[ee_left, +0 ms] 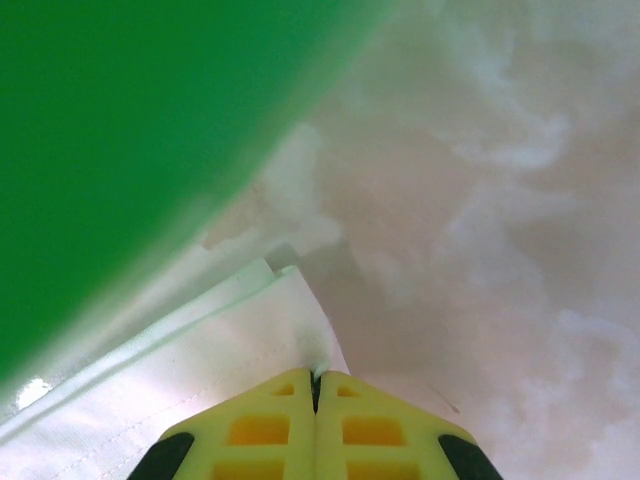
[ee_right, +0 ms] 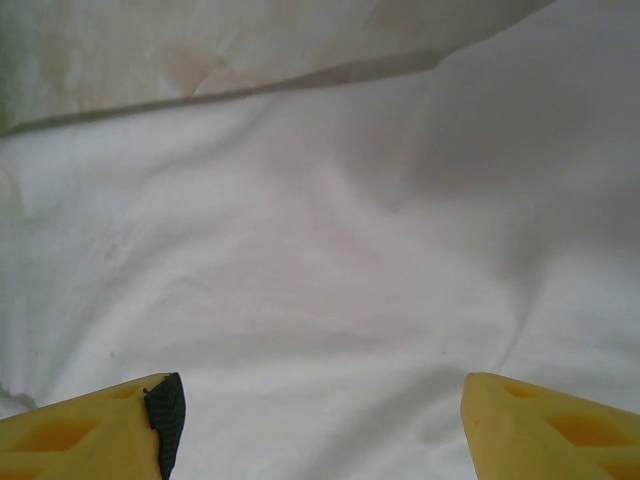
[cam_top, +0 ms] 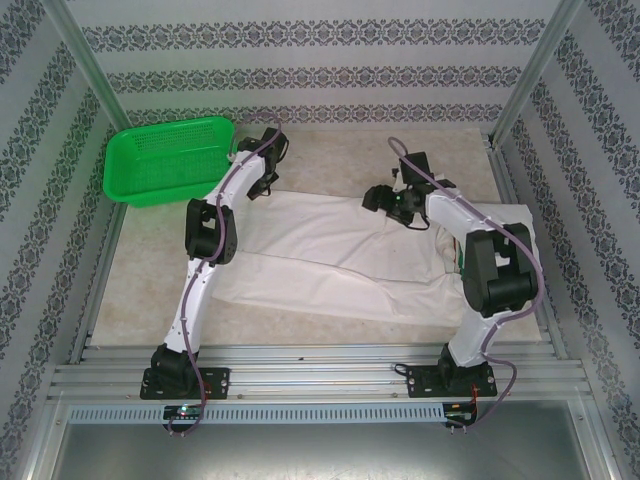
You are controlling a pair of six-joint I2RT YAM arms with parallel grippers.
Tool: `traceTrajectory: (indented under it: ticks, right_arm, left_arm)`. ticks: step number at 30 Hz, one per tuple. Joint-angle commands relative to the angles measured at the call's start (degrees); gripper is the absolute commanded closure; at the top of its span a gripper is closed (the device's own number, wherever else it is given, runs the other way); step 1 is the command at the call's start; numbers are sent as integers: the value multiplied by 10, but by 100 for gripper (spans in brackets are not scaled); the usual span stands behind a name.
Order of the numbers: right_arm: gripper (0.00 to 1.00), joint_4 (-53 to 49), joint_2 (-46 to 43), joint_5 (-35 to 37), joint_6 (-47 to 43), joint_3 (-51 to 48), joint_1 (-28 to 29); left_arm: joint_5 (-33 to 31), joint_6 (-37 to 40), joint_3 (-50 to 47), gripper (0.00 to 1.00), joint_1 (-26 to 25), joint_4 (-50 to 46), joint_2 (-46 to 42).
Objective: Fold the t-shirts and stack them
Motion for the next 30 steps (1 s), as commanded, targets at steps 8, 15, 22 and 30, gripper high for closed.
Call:
traceTrajectory:
  ticks: [8, 15, 22, 30]
  right_arm:
    - [28, -30, 16, 170, 38, 68, -85]
    - [41, -86, 124, 189, 24, 203, -142]
    - [49, -167, 229, 166, -11, 349, -171]
    - [49, -230, 312, 97, -47, 446, -174]
  left_arm:
    - [26, 22, -57, 100, -3, 10, -91]
    - [19, 23, -108, 100, -5, 38, -140]
    - [20, 31, -150, 100, -4, 67, -165]
    - [28, 31, -156, 100, -4, 75, -161]
